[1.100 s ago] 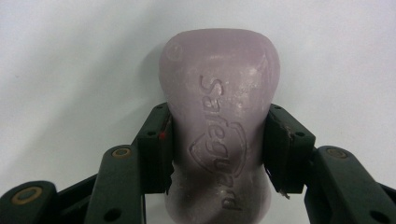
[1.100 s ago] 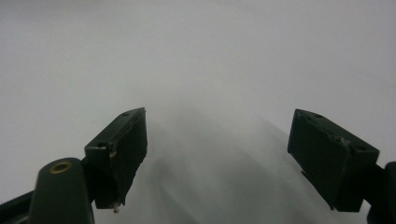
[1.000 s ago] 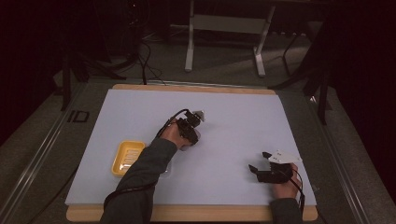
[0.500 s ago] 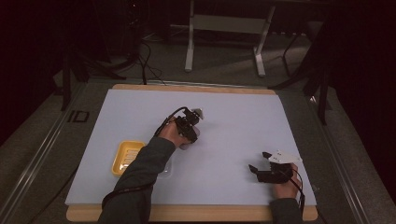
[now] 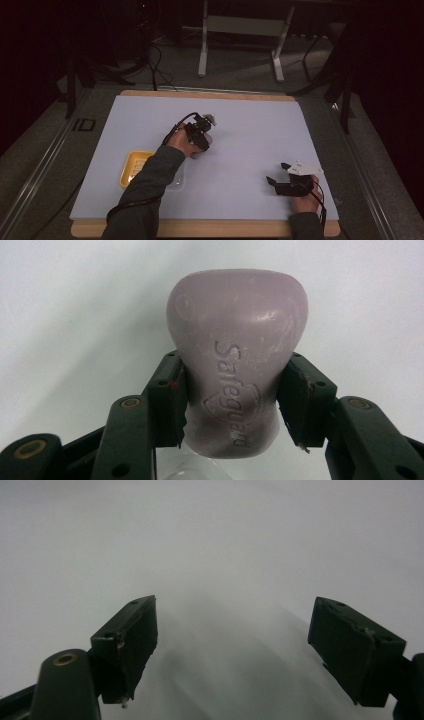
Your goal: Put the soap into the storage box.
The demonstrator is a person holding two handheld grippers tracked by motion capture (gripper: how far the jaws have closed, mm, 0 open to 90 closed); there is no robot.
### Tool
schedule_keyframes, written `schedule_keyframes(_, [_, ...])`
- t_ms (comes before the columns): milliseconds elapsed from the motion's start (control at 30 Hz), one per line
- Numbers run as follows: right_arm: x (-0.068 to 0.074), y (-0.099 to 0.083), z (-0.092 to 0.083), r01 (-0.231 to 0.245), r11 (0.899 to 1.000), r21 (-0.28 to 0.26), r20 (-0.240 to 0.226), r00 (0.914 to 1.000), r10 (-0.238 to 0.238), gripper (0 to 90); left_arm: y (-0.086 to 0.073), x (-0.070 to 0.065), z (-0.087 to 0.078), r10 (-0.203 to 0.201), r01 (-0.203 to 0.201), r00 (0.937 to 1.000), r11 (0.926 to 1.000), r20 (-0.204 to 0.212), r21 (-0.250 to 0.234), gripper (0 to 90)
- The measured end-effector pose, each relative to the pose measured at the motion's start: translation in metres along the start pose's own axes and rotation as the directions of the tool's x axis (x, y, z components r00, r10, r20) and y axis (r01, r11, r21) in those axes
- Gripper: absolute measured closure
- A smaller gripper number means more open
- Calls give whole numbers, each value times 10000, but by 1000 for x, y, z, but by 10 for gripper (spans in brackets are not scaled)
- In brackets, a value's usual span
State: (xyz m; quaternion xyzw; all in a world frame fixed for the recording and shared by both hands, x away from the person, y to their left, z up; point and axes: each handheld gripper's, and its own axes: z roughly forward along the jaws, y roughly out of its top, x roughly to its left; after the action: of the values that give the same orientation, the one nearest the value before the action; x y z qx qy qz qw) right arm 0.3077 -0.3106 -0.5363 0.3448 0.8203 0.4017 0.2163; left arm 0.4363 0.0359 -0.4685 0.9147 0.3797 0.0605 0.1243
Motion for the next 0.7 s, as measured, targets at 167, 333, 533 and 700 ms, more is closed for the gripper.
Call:
schedule_keyframes(167, [0,0,0,-4,10000,4,4,10000,4,195,-2,2,-6,-56,56,10000,9998,-40,-171,499])
schedule_keyframes(333, [0,0,0,-13,10000,9,3,10000,13,195,-3,3,-10,-48,48,10000,9997,-23,-225,499])
schedule_keyframes(533, [0,0,0,-4,10000,3,4,10000,4,195,-7,2,-14,-84,83,10000,9995,-12,-307,499])
schedule_keyframes(700, [0,0,0,6,10000,-3,13,10000,-6,195,-12,5,-19,-167,164,9998,9992,-83,-353,498])
